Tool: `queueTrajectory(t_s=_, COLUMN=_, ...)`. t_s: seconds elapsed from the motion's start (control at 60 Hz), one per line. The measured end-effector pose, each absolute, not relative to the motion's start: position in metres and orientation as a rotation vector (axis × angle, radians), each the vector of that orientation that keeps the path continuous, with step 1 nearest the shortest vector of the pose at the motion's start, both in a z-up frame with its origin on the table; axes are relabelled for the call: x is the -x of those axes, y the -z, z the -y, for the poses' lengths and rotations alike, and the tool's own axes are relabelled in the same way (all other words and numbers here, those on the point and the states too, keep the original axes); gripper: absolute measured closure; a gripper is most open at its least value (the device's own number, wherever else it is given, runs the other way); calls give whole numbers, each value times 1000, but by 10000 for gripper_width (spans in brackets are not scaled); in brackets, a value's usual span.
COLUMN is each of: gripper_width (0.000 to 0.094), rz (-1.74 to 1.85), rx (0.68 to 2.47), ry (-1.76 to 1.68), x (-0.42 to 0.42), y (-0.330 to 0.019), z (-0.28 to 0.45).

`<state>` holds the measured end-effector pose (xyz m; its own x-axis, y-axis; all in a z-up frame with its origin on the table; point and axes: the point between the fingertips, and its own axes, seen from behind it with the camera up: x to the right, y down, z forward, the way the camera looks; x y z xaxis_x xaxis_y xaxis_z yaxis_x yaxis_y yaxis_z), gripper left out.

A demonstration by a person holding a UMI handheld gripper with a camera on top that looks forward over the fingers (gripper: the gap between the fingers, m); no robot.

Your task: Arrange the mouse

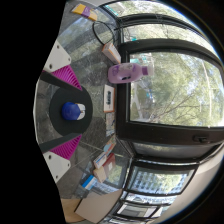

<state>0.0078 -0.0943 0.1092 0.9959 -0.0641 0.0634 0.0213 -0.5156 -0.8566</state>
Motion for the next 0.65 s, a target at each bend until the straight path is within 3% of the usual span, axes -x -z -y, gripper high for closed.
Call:
queueTrajectory(t_s=0.217, gripper_width=82, rz=-47, rx=2036, ry=137, x=11, y=-163, z=173)
queueTrajectory(t_s=0.433, gripper_width=85, rz=-26, rx=2040, ry=143, x=32, y=-173, z=235)
queueTrajectory(t_s=0.65, gripper_width=83, rz=-29, rx=2024, ry=124, x=40, y=-183, z=252)
